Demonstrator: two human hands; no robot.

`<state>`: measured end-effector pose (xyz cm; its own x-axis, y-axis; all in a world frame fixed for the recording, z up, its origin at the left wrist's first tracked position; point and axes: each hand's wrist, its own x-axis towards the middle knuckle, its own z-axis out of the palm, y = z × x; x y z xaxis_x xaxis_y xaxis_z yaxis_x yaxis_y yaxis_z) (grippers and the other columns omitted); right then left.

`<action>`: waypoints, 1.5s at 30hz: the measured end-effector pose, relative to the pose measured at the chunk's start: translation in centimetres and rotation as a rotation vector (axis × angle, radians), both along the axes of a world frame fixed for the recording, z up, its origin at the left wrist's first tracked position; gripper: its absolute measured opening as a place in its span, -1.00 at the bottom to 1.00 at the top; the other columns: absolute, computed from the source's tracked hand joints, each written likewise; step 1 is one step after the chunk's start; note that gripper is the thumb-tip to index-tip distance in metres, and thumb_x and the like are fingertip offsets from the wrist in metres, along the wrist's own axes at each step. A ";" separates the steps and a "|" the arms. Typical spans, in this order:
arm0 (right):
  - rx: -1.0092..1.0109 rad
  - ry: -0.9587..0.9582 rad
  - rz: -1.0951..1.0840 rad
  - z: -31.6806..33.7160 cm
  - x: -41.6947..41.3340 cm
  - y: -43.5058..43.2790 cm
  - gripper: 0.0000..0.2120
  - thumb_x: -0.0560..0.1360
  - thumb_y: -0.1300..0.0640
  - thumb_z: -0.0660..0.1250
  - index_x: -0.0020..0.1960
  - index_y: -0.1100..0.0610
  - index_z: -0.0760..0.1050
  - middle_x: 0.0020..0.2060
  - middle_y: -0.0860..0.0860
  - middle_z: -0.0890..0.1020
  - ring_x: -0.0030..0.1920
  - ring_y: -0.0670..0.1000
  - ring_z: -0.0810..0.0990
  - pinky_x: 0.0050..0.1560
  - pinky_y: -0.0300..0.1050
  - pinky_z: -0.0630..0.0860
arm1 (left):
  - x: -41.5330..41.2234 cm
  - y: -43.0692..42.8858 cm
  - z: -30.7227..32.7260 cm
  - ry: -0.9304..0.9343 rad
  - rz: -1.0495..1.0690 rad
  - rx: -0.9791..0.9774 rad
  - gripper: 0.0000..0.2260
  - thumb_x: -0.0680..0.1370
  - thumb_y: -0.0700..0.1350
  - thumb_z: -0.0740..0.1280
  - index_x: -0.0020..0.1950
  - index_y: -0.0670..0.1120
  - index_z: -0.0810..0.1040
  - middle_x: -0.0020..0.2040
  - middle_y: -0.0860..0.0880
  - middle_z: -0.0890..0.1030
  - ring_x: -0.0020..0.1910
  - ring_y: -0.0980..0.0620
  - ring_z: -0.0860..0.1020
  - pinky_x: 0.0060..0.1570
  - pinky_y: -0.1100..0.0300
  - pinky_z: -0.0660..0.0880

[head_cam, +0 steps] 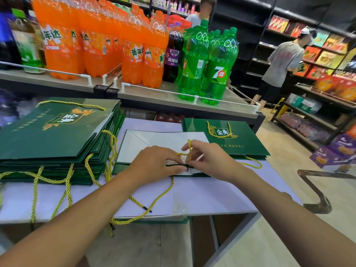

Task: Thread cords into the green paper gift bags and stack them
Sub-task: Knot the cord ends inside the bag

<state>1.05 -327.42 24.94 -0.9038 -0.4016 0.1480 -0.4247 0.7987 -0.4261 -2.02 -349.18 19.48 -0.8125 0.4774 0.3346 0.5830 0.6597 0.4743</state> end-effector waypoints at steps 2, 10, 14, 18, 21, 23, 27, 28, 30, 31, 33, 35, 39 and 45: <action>0.022 -0.027 -0.004 0.0 0.0 -0.1 -0.67 0.55 0.18 0.43 0.26 -0.06 0.51 -0.14 -0.18 0.72 -0.05 -0.15 0.64 0.10 -0.05 0.59 | 0.0 0.0 -0.1 -0.009 -0.011 0.020 -0.75 0.50 0.38 0.35 0.07 0.35 0.68 -0.09 0.41 0.60 -0.05 0.22 0.53 -0.06 0.13 0.49; -0.015 0.086 -0.200 0.6 1.4 1.1 -0.71 0.57 -0.07 0.41 0.27 -0.13 0.51 0.10 -0.23 0.56 0.10 -0.21 0.54 0.08 -0.10 0.56 | -0.3 -0.1 -0.2 -0.111 0.009 0.190 -0.81 0.52 0.28 0.42 0.03 0.28 0.74 0.09 0.30 0.69 0.08 0.20 0.62 0.10 0.02 0.56; -0.153 0.458 -0.416 -0.2 3.9 0.6 -0.87 0.53 -0.05 0.44 -0.03 -0.12 0.48 -0.27 -0.17 0.45 -0.24 -0.15 0.47 -0.32 -0.15 0.36 | -0.3 0.0 -0.2 -0.133 0.015 0.244 -0.80 0.51 0.30 0.42 0.01 0.27 0.74 0.11 0.29 0.69 0.11 0.24 0.61 0.15 0.08 0.56; -0.067 0.271 -0.483 -1.8 5.8 -1.7 -0.82 0.56 -0.13 0.32 -0.17 -0.13 0.60 -0.48 -0.14 0.55 -0.41 -0.09 0.51 -0.38 -0.13 0.37 | -0.3 0.1 -0.2 -0.092 0.041 0.317 -0.85 0.50 0.30 0.42 -0.02 0.32 0.72 0.05 0.36 0.68 0.08 0.32 0.60 0.14 0.15 0.55; -0.245 0.036 -0.480 -2.5 5.9 -3.2 -0.80 0.61 -0.07 0.26 0.02 -0.07 0.65 -0.45 -0.08 0.65 -0.49 -0.05 0.61 -0.28 -0.08 0.59 | -0.2 0.2 -0.2 -0.049 0.047 0.303 -0.81 0.51 0.31 0.40 0.00 0.29 0.73 0.06 0.35 0.68 0.08 0.31 0.62 0.13 0.08 0.57; -0.341 -0.009 -0.492 -2.8 5.5 -3.9 -0.79 0.63 -0.02 0.26 0.02 0.01 0.65 -0.46 -0.02 0.66 -0.52 -0.02 0.61 -0.29 -0.08 0.60 | 0.0 0.1 -0.1 -0.025 0.030 0.302 -0.80 0.49 0.35 0.37 0.03 0.35 0.68 0.04 0.41 0.65 0.06 0.28 0.63 0.10 0.05 0.58; -0.485 -0.040 -0.565 -3.1 4.6 -4.8 -0.76 0.62 0.08 0.27 -0.16 0.08 0.64 -0.51 0.01 0.62 -0.54 -0.03 0.56 -0.39 -0.21 0.46 | 0.6 0.2 0.1 0.095 0.018 0.230 -0.62 0.45 0.36 0.26 0.03 0.20 0.73 0.05 0.33 0.67 0.03 0.19 0.66 0.01 0.05 0.60; -0.519 -0.045 -0.583 -3.1 4.4 -4.8 -0.74 0.61 0.12 0.27 -0.21 0.13 0.62 -0.52 0.01 0.61 -0.54 -0.02 0.54 -0.40 -0.20 0.44 | 0.7 0.2 0.0 0.163 0.021 0.185 -0.62 0.45 0.32 0.26 0.04 0.17 0.73 0.04 0.27 0.70 0.02 0.16 0.66 -0.02 0.07 0.61; -0.553 -0.056 -0.596 -3.0 4.2 -4.7 -0.73 0.59 0.17 0.27 -0.25 0.19 0.61 -0.53 0.02 0.59 -0.55 -0.03 0.51 -0.41 -0.21 0.39 | 0.8 0.2 -0.1 0.283 0.033 0.101 -0.69 0.46 0.21 0.29 0.06 0.15 0.71 0.04 0.21 0.71 -0.02 0.11 0.67 -0.12 0.12 0.61; -0.558 -0.063 -0.593 -3.0 4.2 -4.7 -0.72 0.59 0.17 0.28 -0.25 0.21 0.60 -0.54 0.02 0.59 -0.55 -0.03 0.51 -0.41 -0.23 0.38 | 0.8 0.3 -0.1 0.311 0.044 0.082 -0.75 0.47 0.14 0.31 0.05 0.13 0.70 0.02 0.20 0.71 -0.05 0.09 0.67 -0.17 0.13 0.59; -0.555 -0.059 -0.581 -2.9 4.3 -4.7 -0.71 0.59 0.16 0.29 -0.26 0.24 0.60 -0.54 0.02 0.59 -0.55 -0.04 0.50 -0.42 -0.26 0.37 | 0.8 0.4 -0.2 0.319 0.065 0.090 -0.80 0.47 0.07 0.30 0.01 0.11 0.67 -0.03 0.17 0.70 -0.10 0.05 0.67 -0.23 0.10 0.58; -0.543 -0.036 -0.567 -2.7 4.4 -4.6 -0.70 0.59 0.15 0.30 -0.26 0.26 0.60 -0.54 0.03 0.60 -0.56 -0.04 0.51 -0.43 -0.28 0.38 | 0.8 0.5 -0.3 0.312 0.077 0.119 -0.76 0.47 0.09 0.22 -0.01 0.11 0.65 -0.07 0.15 0.70 -0.14 0.02 0.66 -0.25 0.05 0.59; -0.439 0.046 -0.560 -2.7 4.9 -4.8 -0.71 0.54 0.15 0.30 -0.33 0.18 0.59 -0.56 0.01 0.60 -0.54 -0.06 0.55 -0.43 -0.27 0.42 | 0.9 0.7 -0.4 0.331 0.077 0.138 -0.71 0.45 0.10 0.16 -0.02 0.08 0.63 -0.11 0.13 0.70 -0.19 0.00 0.65 -0.27 0.02 0.58; -0.500 -0.077 -0.615 -1.9 4.9 -4.7 -0.72 0.49 0.19 0.32 -0.39 0.13 0.55 -0.53 0.01 0.62 -0.56 -0.07 0.52 -0.40 -0.20 0.44 | 0.7 0.8 -0.7 0.394 0.064 0.128 -0.76 0.45 0.08 0.16 -0.01 0.10 0.58 -0.10 0.13 0.68 -0.19 -0.03 0.65 -0.33 0.02 0.56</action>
<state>5.99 -332.12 23.00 -0.9569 0.2701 0.1071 0.0754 0.5867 -0.8063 -1.29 -348.36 18.73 -0.6369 0.3647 0.6792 0.6963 0.6504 0.3037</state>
